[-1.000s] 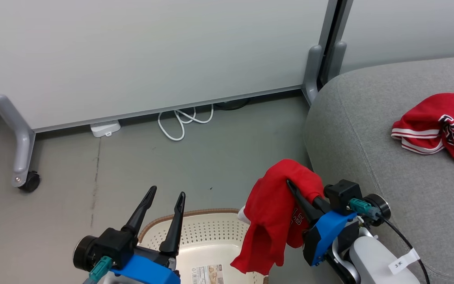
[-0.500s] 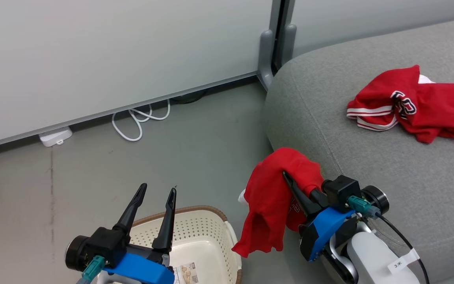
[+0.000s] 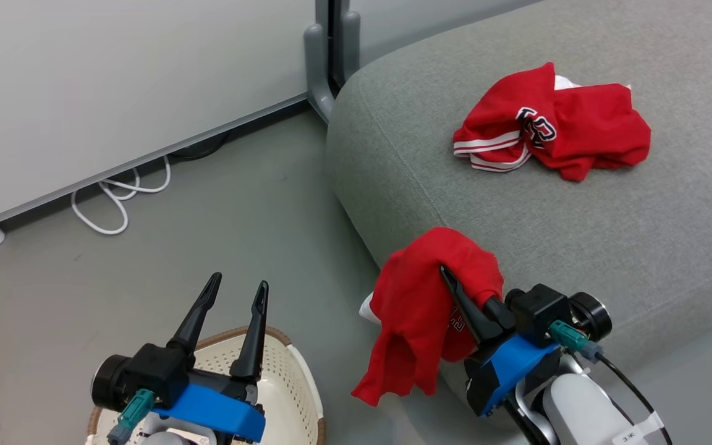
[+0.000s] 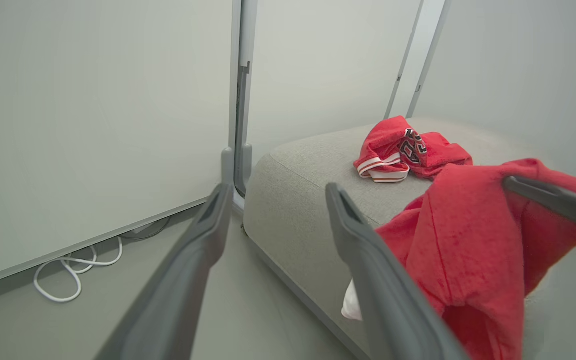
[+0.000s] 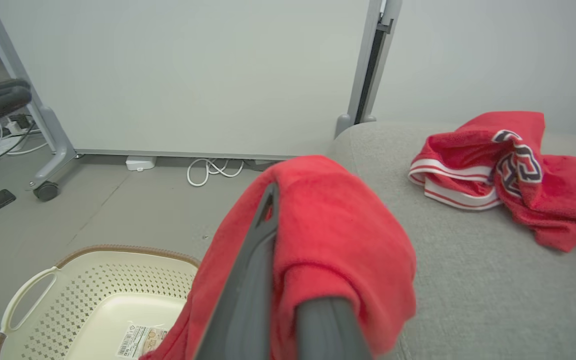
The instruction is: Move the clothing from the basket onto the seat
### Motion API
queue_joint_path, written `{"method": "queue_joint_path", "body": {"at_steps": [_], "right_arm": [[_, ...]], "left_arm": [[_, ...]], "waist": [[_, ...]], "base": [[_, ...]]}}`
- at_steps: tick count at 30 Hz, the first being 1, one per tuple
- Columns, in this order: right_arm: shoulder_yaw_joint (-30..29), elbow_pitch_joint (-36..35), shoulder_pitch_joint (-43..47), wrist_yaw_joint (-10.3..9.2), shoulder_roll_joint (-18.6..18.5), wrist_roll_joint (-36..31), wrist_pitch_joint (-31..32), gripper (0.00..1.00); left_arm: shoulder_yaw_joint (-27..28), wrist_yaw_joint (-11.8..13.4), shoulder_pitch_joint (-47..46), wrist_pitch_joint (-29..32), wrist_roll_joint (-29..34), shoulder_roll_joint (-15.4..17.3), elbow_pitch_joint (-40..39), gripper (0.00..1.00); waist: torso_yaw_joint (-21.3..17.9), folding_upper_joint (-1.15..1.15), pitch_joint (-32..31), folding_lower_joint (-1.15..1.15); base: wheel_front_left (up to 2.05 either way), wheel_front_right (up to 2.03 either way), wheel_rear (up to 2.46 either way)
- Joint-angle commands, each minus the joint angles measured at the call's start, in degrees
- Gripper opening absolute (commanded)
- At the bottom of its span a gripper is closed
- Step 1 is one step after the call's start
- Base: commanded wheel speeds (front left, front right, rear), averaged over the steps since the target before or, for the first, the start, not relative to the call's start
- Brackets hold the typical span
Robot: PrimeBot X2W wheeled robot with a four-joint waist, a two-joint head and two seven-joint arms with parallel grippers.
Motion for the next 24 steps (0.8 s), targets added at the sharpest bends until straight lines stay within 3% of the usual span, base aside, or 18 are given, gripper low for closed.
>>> {"method": "queue_joint_path", "body": {"at_steps": [1, 12, 24], "right_arm": [[-0.4, -1.12, 1.15, 0.03, 0.38, -0.53, 0.03, 0.0], [-0.59, -4.9, 4.61, 0.03, 1.51, -0.62, 0.91, 0.0], [-1.82, -6.46, 6.19, 0.03, 2.24, -0.73, 0.74, 0.0]], "left_arm": [[0.05, -0.02, -0.74, -0.26, 0.1, 0.52, -0.27, 1.0], [0.99, -0.03, -1.23, -0.26, 0.43, 1.93, -1.24, 1.0], [-0.01, -0.03, -1.86, -0.27, 0.14, 2.57, -1.17, 1.0]], "waist": [[-2.13, 0.0, 0.75, 0.0], [-8.04, 0.0, 2.21, 0.0], [-8.9, 0.0, 2.97, 0.0]], "base": [[0.0, 0.0, 0.0], [0.0, 0.0, 0.0], [0.0, 0.0, 0.0]]}}
